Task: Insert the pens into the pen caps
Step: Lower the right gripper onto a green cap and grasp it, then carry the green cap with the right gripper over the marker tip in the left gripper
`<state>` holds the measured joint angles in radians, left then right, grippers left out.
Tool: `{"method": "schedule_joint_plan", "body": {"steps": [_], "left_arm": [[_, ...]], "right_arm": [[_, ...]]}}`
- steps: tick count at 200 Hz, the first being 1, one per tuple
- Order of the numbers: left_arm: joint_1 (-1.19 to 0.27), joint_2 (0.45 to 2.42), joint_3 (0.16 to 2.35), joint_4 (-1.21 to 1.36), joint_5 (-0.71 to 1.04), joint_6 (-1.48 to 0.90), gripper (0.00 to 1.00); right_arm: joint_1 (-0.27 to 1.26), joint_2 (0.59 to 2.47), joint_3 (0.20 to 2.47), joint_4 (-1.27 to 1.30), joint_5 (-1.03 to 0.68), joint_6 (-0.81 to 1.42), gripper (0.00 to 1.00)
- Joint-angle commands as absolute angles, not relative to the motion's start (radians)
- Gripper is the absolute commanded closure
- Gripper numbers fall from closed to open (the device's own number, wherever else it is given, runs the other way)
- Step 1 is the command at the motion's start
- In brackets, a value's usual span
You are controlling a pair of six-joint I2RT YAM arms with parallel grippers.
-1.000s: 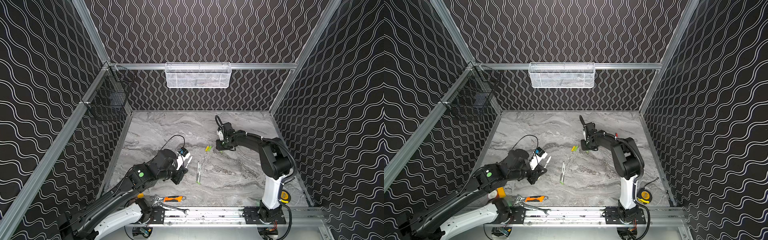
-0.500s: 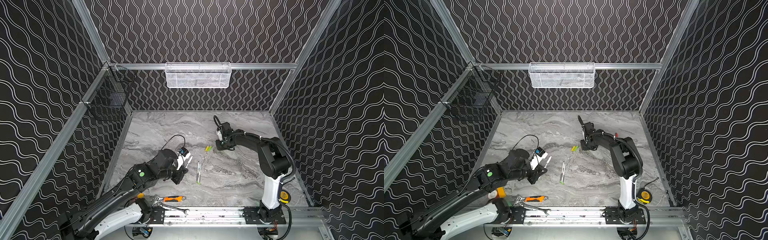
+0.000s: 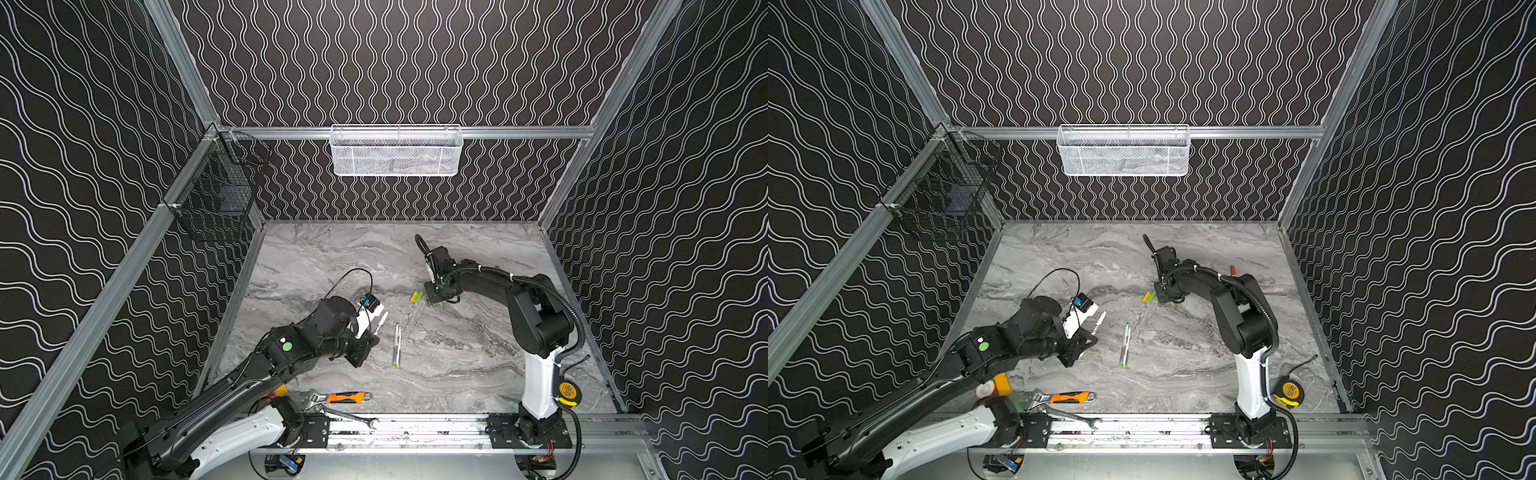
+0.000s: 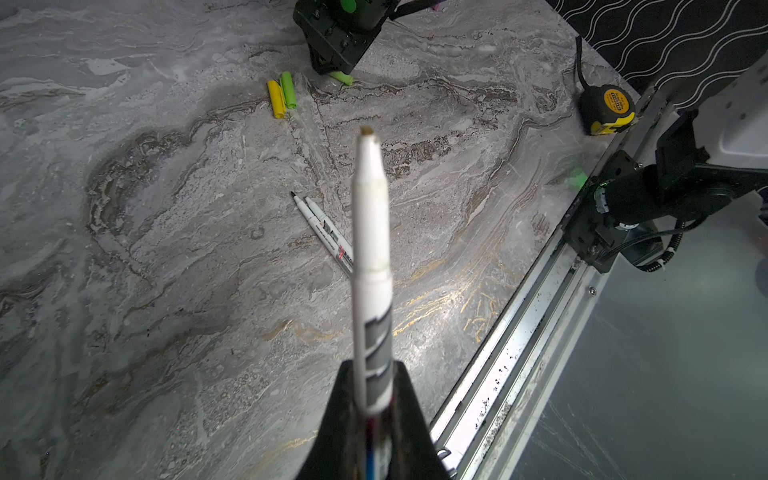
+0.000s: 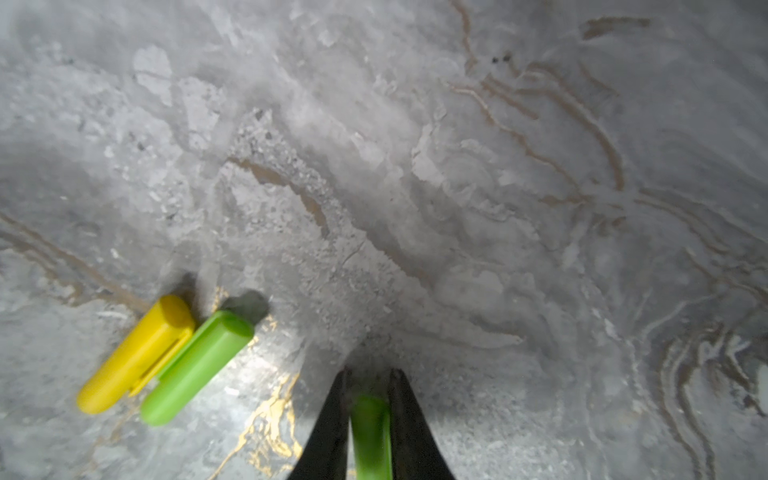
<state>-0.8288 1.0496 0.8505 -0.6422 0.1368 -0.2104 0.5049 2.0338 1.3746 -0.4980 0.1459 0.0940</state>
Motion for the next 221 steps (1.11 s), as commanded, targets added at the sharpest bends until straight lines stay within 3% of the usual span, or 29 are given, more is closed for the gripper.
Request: {"method": "schedule_joint_plan", "body": {"steps": [1, 74, 139, 190, 221], "left_arm": [[-0.828, 1.058, 0.839, -0.556, 0.159, -0.241, 1.00], [-0.827, 1.169, 0.796, -0.286, 0.236, -0.255, 1.00], [-0.827, 1.270, 0.775, -0.061, 0.384, -0.233, 1.00], [-0.824, 1.247, 0.719, 0.100, 0.540, -0.244, 1.00], [-0.820, 1.257, 0.685, 0.214, 0.644, -0.305, 1.00]], "right_arm": [[0.505, 2.041, 1.365, -0.580, 0.144, 0.096, 0.82], [0.474, 1.904, 1.292, -0.456, -0.056, 0.128, 0.85], [0.398, 1.541, 1.078, -0.251, -0.302, 0.193, 0.85], [0.392, 1.226, 0.819, 0.187, -0.521, 0.380, 0.86], [0.396, 1.130, 0.692, 0.529, -0.630, 0.532, 0.86]]}}
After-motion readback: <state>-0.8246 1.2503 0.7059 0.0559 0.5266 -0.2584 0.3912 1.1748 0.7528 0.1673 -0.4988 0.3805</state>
